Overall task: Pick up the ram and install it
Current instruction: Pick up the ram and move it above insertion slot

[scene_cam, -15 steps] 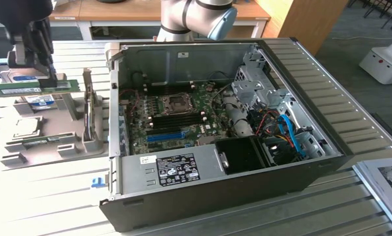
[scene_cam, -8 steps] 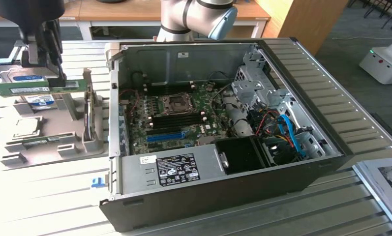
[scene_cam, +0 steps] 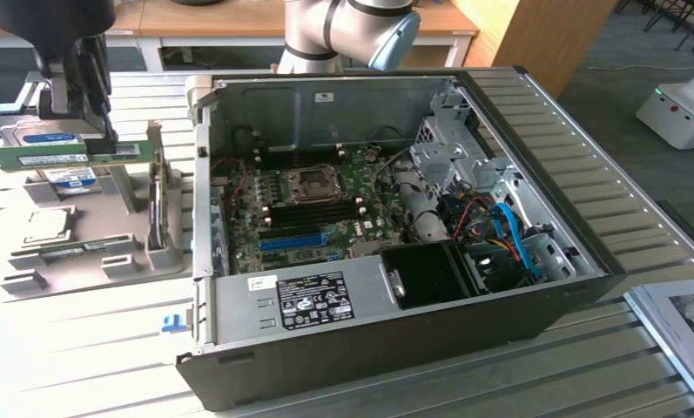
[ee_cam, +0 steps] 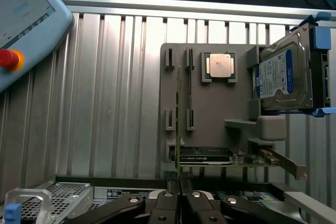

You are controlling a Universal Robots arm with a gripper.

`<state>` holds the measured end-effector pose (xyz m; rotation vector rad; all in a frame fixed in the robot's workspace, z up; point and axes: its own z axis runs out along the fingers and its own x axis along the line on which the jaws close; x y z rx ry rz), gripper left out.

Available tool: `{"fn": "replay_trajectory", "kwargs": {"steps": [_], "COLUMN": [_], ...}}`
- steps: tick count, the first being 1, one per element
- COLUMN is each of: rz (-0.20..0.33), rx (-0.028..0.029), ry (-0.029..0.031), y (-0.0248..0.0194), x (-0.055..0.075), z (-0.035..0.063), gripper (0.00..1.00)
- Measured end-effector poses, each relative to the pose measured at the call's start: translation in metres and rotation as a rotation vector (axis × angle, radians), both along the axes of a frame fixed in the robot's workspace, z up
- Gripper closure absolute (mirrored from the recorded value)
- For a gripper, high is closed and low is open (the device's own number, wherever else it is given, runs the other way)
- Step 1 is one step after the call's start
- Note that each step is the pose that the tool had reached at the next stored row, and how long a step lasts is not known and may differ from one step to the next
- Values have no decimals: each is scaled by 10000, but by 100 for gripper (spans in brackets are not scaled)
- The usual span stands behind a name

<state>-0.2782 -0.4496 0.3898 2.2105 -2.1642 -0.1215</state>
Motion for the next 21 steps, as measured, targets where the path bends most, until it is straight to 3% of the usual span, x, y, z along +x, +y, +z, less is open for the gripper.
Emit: {"fn": "replay_trajectory", "kwargs": {"steps": [11,21], "rz": [47,103], "rx": [0,0], "ry": [0,0], "y": [0,0], "x": [179,447], "z": [0,0], "gripper": [88,88]}}
